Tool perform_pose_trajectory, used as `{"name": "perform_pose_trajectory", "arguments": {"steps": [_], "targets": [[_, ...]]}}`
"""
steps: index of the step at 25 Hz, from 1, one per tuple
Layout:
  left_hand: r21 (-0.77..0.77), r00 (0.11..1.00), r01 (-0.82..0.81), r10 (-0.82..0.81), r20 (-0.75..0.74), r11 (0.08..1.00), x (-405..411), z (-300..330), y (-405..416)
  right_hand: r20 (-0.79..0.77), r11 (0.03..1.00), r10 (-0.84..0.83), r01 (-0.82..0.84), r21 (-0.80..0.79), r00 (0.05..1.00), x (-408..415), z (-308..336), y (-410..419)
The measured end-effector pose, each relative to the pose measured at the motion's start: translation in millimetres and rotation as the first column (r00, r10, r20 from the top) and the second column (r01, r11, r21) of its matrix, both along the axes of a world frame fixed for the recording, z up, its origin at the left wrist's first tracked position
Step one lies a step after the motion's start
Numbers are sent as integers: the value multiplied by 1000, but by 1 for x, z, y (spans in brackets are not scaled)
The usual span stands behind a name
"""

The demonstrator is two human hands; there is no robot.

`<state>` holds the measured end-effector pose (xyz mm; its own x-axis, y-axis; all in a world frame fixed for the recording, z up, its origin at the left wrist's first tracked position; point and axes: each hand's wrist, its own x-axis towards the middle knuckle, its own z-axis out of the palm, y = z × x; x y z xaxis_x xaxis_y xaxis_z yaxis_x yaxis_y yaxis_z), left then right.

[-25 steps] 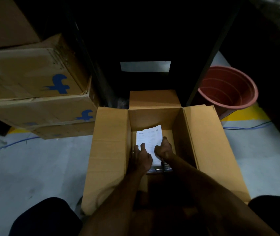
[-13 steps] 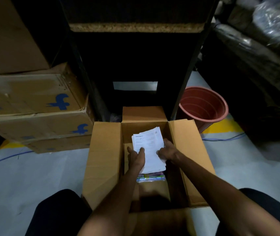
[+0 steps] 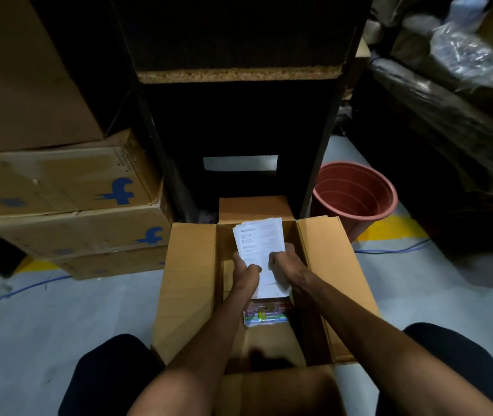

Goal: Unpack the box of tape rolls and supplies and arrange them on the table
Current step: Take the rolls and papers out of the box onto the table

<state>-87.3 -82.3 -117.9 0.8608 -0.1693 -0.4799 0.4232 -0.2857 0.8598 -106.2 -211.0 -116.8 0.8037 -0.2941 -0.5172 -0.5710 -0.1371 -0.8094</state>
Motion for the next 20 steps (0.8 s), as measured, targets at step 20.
{"name": "perform_pose_trajectory", "arguments": {"steps": [20], "targets": [[72, 824, 69, -97, 558, 995, 31, 45, 5, 531, 957, -27, 176, -232, 847, -10, 52, 11]]}}
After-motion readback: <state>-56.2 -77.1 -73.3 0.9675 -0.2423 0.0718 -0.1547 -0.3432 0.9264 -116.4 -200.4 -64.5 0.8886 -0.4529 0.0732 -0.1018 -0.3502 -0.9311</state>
